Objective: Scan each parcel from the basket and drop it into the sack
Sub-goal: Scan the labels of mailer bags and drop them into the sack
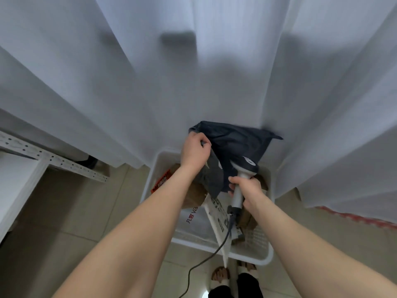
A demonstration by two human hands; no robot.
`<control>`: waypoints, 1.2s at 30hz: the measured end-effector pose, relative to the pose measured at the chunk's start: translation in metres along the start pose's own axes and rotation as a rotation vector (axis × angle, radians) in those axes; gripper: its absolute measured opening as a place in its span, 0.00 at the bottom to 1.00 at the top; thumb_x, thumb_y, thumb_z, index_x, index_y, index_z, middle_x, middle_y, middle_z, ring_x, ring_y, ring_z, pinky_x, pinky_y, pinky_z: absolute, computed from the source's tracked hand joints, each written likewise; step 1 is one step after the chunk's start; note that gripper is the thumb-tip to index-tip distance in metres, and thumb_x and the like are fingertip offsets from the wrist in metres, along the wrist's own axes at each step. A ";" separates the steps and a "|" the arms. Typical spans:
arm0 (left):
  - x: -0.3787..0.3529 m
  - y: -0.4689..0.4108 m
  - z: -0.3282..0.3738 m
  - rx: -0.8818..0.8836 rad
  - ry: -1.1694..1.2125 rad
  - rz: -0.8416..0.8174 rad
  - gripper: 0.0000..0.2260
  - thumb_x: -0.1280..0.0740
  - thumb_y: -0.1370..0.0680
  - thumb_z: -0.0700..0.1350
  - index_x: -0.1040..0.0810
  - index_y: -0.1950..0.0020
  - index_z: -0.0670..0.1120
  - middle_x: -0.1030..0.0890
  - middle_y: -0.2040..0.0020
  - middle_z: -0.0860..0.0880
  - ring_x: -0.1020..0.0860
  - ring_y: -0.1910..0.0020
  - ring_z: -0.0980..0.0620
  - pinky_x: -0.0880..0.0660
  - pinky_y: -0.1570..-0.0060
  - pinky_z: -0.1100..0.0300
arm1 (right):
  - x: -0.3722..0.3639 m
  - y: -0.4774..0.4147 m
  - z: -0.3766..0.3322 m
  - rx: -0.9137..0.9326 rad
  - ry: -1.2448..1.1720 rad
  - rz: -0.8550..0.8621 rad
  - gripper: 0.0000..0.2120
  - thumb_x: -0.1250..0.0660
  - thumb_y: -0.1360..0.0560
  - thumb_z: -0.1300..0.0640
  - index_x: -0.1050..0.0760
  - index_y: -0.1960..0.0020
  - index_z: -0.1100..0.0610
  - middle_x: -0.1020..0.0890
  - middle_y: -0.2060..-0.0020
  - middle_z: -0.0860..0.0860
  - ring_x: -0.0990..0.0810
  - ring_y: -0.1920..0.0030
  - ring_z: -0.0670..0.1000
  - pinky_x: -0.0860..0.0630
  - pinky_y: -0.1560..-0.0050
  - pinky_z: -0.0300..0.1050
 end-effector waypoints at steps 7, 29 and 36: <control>0.015 0.003 -0.013 0.177 0.153 -0.016 0.09 0.39 0.24 0.38 0.20 0.59 0.48 0.25 0.65 0.53 0.30 0.67 0.55 0.34 0.67 0.62 | 0.004 0.019 -0.002 0.010 -0.049 0.012 0.10 0.29 0.27 0.69 0.28 0.54 0.58 0.22 0.58 0.56 0.21 0.58 0.53 0.21 0.58 0.50; 0.142 0.089 0.067 0.437 0.502 -0.016 0.18 0.43 0.25 0.29 0.22 0.41 0.42 0.23 0.57 0.45 0.25 0.62 0.50 0.23 0.63 0.56 | -0.022 0.189 -0.075 0.117 -0.045 -0.242 0.20 0.27 0.28 0.64 0.26 0.38 0.63 0.18 0.55 0.55 0.18 0.60 0.51 0.24 0.63 0.45; 0.185 0.151 0.125 0.477 0.896 0.274 0.14 0.44 0.22 0.30 0.26 0.62 0.43 0.24 0.61 0.42 0.24 0.64 0.45 0.21 0.54 0.50 | -0.023 0.305 -0.093 0.369 0.105 -0.477 0.18 0.21 0.33 0.58 0.20 0.46 0.63 0.14 0.58 0.58 0.17 0.63 0.55 0.18 0.58 0.51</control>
Point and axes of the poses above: each hand's wrist, its own y-axis away from the middle knuckle, its own x-axis out of the back of the hand, z = x × y, the point moved 8 cm from there along -y, towards the middle knuckle
